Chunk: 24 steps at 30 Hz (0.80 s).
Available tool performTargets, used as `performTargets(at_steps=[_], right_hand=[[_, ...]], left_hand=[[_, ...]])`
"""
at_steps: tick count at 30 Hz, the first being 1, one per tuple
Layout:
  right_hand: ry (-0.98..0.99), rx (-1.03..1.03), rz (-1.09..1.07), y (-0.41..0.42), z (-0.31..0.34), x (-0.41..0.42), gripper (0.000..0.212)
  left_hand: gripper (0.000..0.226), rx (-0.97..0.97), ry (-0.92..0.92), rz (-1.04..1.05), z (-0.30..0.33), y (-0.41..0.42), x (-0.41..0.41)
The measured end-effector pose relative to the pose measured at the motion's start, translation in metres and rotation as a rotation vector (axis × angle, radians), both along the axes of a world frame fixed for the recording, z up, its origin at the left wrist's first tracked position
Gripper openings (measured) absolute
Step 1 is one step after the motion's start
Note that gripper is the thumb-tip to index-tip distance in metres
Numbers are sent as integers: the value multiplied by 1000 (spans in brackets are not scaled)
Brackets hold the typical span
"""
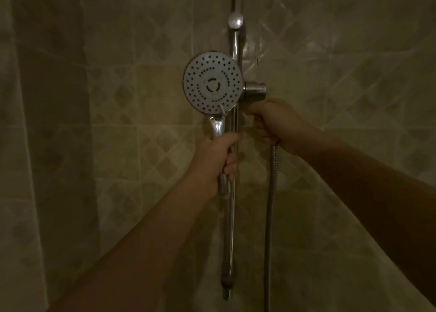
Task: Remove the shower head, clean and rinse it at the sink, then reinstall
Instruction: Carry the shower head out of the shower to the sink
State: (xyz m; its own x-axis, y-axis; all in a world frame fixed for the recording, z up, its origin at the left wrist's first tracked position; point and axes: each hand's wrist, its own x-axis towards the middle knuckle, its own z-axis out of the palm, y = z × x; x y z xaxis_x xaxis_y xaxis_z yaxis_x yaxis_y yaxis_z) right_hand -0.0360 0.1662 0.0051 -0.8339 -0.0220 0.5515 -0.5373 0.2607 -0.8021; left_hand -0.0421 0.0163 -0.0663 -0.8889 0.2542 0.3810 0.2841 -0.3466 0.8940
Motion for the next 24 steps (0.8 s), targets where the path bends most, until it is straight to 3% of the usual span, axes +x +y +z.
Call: performTargets(at_steps=[2,7,15,20,24], right_hand=[[58,-66,-46,1,13,-1,29],[182,-152,-99,16,48,-4,34],[235,-265,2,15,116,-18,33],[257,-142,63,-5,124,-33,36],[237,-168,100,-5,126,-41,39]], left_hand=[[41,2,1,11,14,-3,-4],[42,-76,44,21,39,-13,-17],[40,-96,55,-40,77,1,-29],[36,-41,62,-31,92,19,-33],[37,-13,61,-42,93,22,-37]])
